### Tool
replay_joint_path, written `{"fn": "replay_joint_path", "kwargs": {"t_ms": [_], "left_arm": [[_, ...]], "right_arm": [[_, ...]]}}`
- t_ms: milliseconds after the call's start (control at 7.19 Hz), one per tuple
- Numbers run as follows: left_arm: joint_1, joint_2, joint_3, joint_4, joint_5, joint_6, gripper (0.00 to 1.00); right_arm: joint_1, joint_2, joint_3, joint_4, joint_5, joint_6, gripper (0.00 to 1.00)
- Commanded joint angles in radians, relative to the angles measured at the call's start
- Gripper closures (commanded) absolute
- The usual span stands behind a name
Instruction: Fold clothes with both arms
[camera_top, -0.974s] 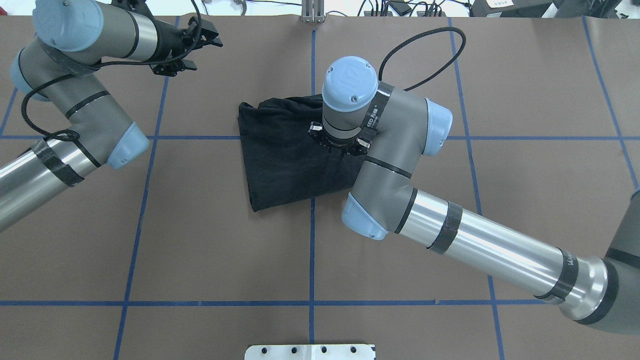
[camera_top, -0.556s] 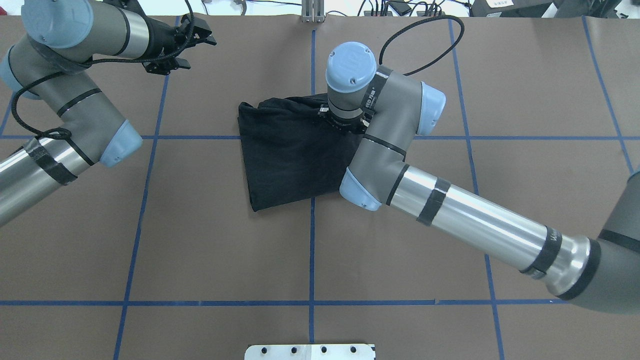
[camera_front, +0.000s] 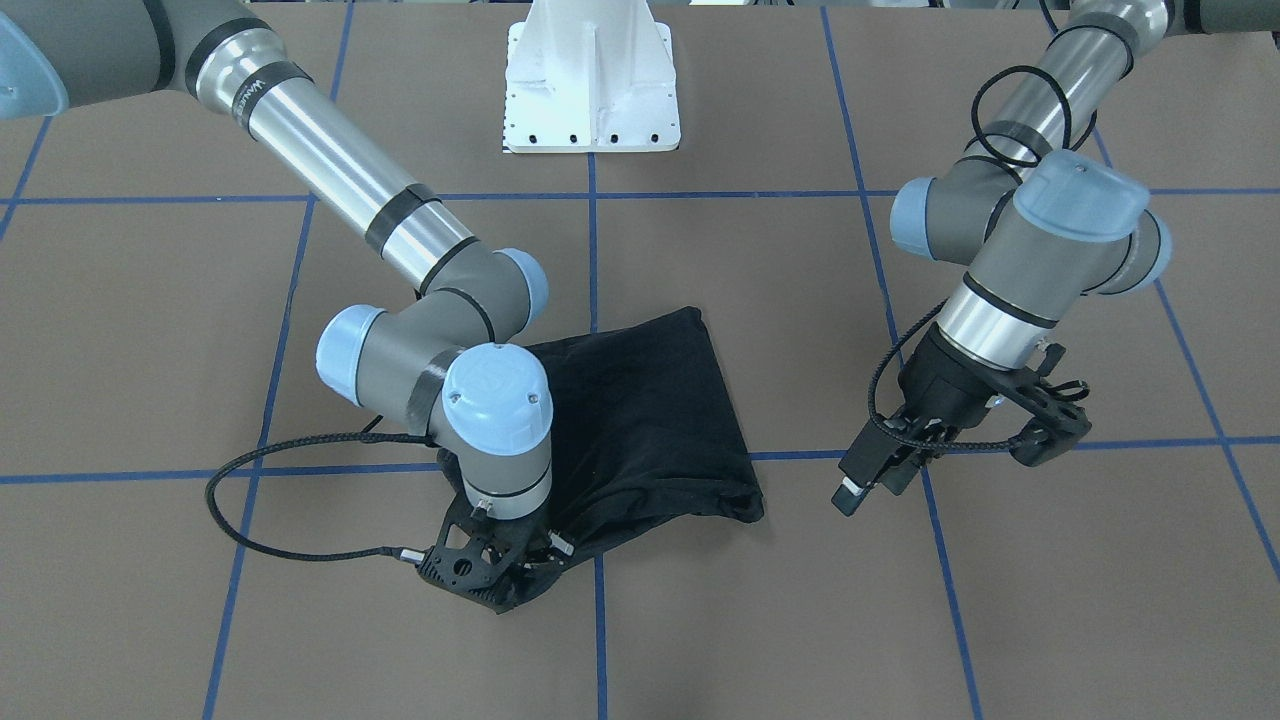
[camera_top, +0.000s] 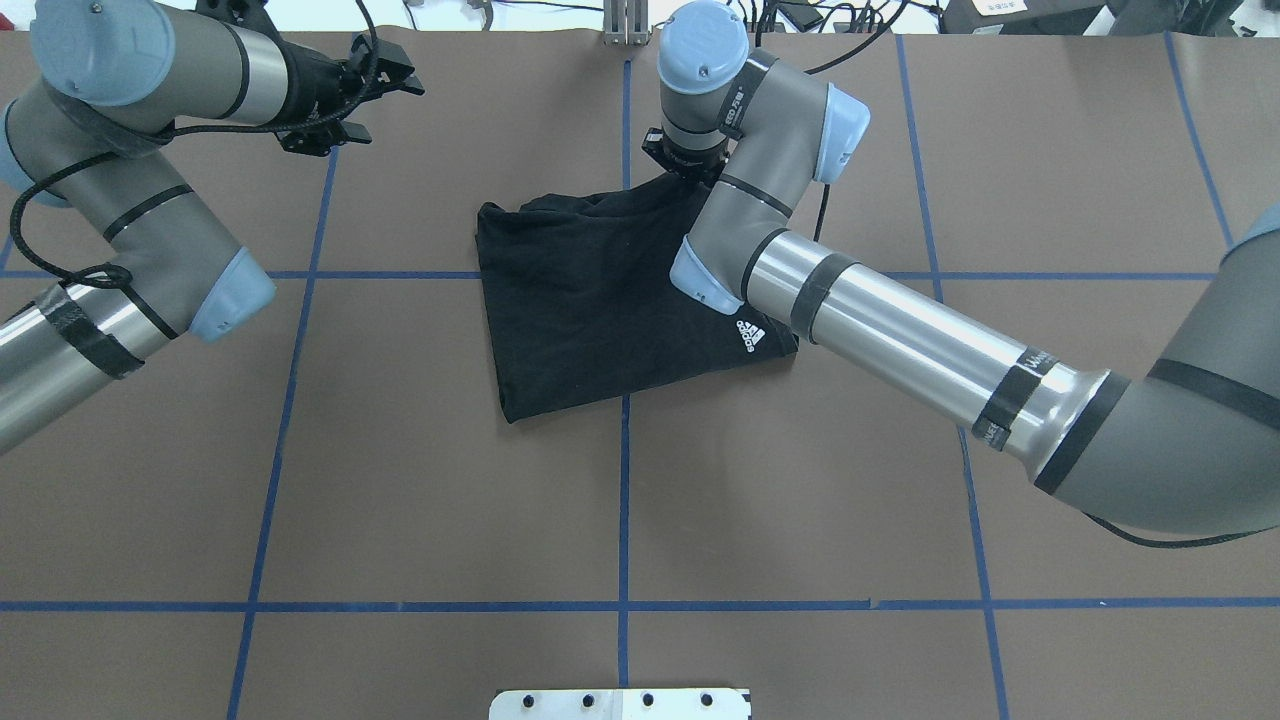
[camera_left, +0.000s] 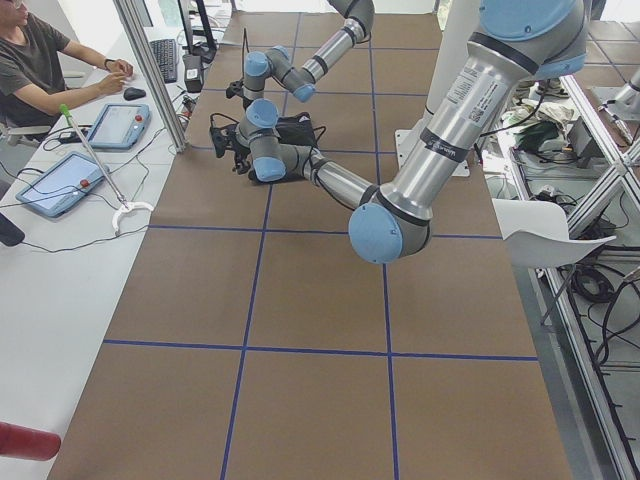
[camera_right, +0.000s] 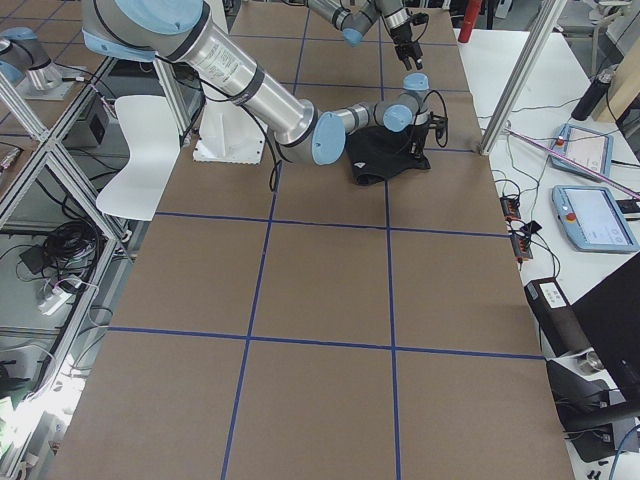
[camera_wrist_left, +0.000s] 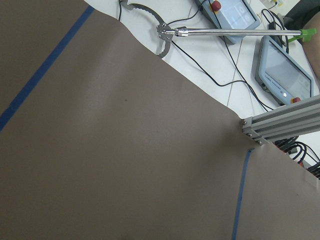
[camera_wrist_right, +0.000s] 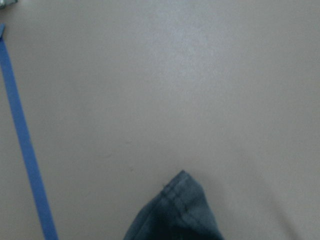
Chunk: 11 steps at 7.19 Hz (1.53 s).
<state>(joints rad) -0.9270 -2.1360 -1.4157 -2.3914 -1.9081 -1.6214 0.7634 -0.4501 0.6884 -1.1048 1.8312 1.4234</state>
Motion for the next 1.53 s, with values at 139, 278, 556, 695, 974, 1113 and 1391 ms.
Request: {"fn": "replay_joint_path", "kwargs": {"t_ms": [139,278,556,695,974,1113,1391], "left_arm": [[-0.012,0.021,-0.025,0.001,-0.003,0.047,0.10],[-0.018,0.106,-0.101,0.000,-0.008,0.152,0.09],[-0.018,0.281,-0.228,0.000,-0.012,0.447,0.07],[-0.022,0.345,-0.253,-0.002,-0.014,0.569,0.03],[-0.087,0.453,-0.307,-0.002,-0.095,0.757,0.02],[-0.160,0.516,-0.324,0.000,-0.186,0.897,0.02],[-0.309,0.646,-0.327,0.003,-0.317,1.184,0.02]], "right_arm": [[0.103,0.039,-0.055,0.023,0.170,-0.018,1.00],[0.152,0.022,-0.005,0.005,0.224,-0.020,1.00],[0.220,-0.208,0.334,-0.105,0.292,-0.055,1.00],[0.243,-0.405,0.602,-0.233,0.299,-0.210,1.00],[0.264,-0.693,1.031,-0.518,0.298,-0.445,1.00],[0.295,-0.851,1.192,-0.548,0.309,-0.533,1.00],[0.368,-1.070,1.314,-0.540,0.324,-0.701,0.72]]}}
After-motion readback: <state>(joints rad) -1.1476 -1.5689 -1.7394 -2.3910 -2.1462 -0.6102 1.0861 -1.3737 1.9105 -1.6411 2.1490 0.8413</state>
